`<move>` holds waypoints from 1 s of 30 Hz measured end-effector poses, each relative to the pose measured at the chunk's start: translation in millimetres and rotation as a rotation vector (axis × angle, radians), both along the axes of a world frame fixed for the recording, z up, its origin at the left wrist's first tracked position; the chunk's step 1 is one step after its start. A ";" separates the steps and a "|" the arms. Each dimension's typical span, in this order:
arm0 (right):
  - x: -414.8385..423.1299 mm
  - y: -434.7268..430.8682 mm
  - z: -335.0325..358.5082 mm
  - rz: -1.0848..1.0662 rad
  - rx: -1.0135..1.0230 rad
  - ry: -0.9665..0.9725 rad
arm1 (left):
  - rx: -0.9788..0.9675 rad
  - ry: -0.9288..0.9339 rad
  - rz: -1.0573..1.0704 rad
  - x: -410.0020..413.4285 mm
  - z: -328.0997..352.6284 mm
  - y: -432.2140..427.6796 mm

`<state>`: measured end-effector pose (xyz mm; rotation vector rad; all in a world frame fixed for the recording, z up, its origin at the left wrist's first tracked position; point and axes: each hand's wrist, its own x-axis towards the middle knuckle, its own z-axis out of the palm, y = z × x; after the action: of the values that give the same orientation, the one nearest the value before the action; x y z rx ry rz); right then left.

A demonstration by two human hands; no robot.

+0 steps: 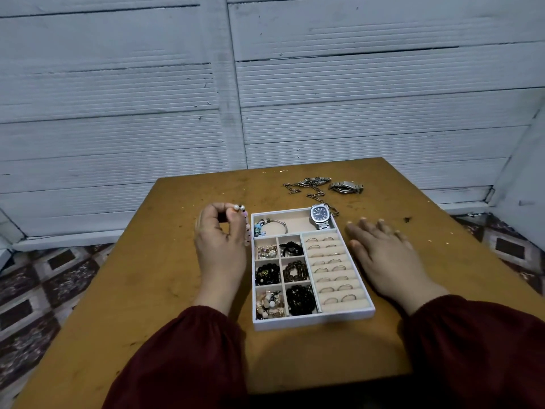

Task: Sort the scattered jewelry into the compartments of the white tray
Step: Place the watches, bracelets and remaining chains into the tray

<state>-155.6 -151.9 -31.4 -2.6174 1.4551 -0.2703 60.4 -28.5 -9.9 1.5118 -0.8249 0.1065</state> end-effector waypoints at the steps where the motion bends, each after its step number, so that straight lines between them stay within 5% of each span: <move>1: -0.3 -0.7 -1.3 0.002 0.019 0.016 | -0.003 -0.003 -0.006 -0.3 0.7 0.5; 19: 0.1 -4.8 -5.3 -0.033 0.081 0.077 | -0.012 0.065 -0.233 -12.9 36.4 -8.5; 30: -0.1 -3.4 -4.6 -0.032 0.070 0.063 | 0.106 0.329 -0.288 -15.5 7.3 -6.7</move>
<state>-155.8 -155.3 -36.0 -2.5716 1.4995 -0.1386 44.9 -35.2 -2.6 1.4426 -0.7800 -0.3956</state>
